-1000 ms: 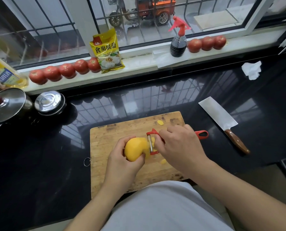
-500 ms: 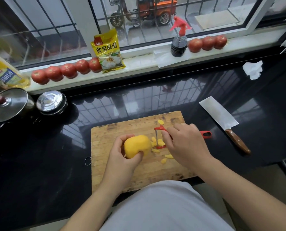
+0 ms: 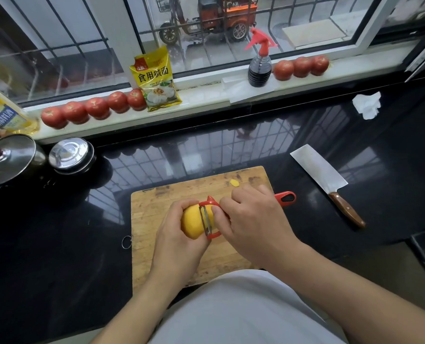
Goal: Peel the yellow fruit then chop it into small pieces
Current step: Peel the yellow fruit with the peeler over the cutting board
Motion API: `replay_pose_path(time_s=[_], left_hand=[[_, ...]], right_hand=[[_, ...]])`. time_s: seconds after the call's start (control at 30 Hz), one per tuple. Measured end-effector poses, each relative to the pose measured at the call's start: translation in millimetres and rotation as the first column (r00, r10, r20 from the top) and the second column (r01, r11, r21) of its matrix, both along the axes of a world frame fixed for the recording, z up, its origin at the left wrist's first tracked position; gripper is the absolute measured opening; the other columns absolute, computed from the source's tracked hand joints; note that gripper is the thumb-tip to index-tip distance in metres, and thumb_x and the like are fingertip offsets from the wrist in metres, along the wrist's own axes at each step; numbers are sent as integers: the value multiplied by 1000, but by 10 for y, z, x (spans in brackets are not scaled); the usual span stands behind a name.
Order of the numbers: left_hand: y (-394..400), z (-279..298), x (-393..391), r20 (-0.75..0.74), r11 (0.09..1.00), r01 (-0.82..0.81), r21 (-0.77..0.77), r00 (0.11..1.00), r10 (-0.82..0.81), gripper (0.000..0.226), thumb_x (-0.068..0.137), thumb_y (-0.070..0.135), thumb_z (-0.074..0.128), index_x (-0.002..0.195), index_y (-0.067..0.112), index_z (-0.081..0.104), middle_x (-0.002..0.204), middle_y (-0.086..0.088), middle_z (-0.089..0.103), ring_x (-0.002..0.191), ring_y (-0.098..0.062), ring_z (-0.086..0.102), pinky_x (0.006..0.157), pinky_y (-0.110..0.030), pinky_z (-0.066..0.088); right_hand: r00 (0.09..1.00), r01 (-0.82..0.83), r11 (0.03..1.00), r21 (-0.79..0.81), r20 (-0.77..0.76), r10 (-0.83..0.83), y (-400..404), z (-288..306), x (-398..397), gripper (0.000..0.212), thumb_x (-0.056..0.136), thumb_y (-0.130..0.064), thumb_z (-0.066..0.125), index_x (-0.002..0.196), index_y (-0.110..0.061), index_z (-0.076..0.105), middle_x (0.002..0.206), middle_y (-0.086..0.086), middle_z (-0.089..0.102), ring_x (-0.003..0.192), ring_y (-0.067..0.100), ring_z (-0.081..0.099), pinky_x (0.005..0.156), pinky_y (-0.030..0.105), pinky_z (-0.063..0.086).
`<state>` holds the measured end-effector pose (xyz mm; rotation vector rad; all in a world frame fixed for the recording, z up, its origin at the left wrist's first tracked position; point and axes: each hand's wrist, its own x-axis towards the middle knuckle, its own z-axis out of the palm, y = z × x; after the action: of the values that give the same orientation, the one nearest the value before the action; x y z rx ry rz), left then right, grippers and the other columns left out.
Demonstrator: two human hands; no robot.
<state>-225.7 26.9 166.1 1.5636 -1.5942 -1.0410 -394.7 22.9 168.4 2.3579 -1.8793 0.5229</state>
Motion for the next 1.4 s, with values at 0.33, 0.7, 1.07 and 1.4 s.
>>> replay_pose_path(time_s=[0.33,0.7,1.07,1.4], left_hand=[[5,-6,92,-182,993,-64,102,980,82,51,81,3,83,114,35,58,103,32,60,96,2,60,75,-15,53],[-107,-1,107,-327,920,-166,355,900,288,42,83,12,81,116,30,62,108,7,72,104,-20,68,93,-43,57],[-122,118,54,-294,924,-178,339,913,284,41,79,11,86,110,24,64,105,2,75,97,-18,72,86,-40,60],[-245,147,211,-518,896,-133,423,776,360,57,72,21,80,125,15,61,110,-1,72,103,-18,64,91,-33,47]], right_hand=[[982,165,977,132,-112,-151,-126,-272,-392,50,105,-46,34,67,-22,57,62,-9,45,59,16,40,64,34,33],[991,128,989,70,20,-130,-87,-89,-296,46,107,-44,37,75,-22,62,66,-8,48,63,16,41,67,33,27],[997,4,1000,-23,-71,-6,-109,93,-68,43,109,-41,36,78,-19,58,71,-2,49,69,20,42,71,38,35],[976,216,934,285,-87,-199,-22,-213,-367,46,106,-47,17,76,-30,48,71,-11,50,68,15,44,68,34,31]])
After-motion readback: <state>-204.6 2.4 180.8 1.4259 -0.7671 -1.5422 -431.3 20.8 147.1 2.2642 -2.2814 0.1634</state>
